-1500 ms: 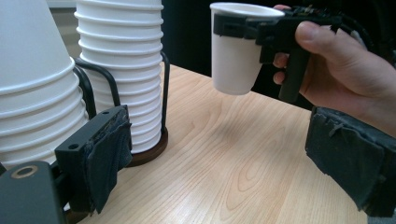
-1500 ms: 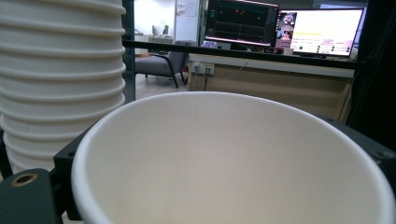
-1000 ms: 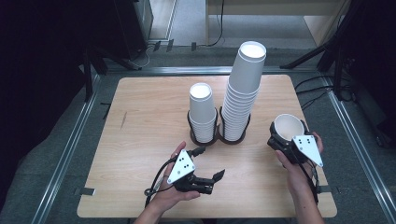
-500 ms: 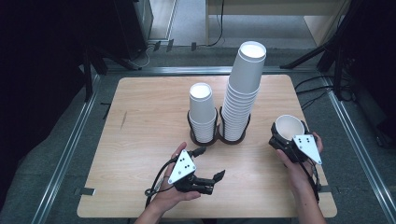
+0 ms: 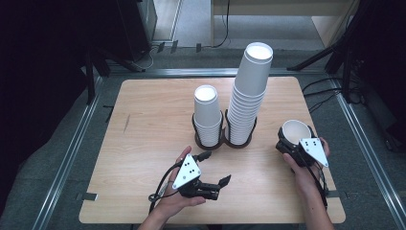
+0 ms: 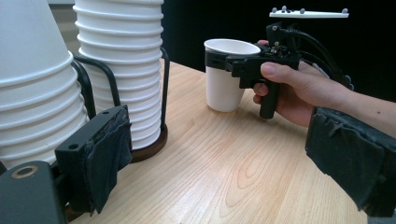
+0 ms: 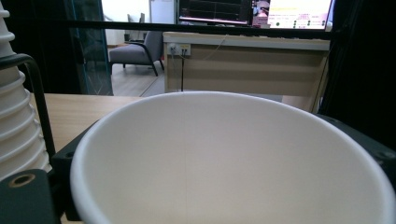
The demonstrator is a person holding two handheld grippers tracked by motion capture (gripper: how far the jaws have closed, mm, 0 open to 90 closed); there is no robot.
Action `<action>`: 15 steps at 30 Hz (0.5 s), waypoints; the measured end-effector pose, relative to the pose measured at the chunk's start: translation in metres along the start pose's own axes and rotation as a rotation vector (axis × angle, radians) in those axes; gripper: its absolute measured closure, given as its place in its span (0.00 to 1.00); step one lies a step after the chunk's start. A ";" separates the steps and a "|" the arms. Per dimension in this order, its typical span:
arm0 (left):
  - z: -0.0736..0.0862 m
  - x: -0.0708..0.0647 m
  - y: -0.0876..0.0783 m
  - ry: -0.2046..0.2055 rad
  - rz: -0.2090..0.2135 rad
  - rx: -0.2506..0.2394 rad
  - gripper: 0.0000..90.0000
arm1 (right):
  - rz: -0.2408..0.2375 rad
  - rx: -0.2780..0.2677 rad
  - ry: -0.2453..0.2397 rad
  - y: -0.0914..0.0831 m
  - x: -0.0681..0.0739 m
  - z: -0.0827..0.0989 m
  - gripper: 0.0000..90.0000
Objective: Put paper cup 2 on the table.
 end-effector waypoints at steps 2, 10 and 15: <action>0.000 0.000 0.000 -0.001 0.000 0.001 0.08 | -0.003 0.005 0.006 0.001 0.000 0.001 0.10; 0.001 0.000 0.001 0.001 0.002 0.006 0.08 | -0.007 0.026 0.006 0.003 0.001 0.006 0.09; 0.002 -0.001 0.002 0.001 0.002 0.009 0.08 | -0.005 0.034 0.014 0.003 0.001 0.006 0.08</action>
Point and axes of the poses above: each handheld gripper's, and its own axes: y roughly forward along the jaws, z roughly out of its underside, x roughly to its left, the point moved 5 cm from there along y, roughly forward along the jaws, and after that the axes turned 12 degrees about z, right-handed, at the moved point
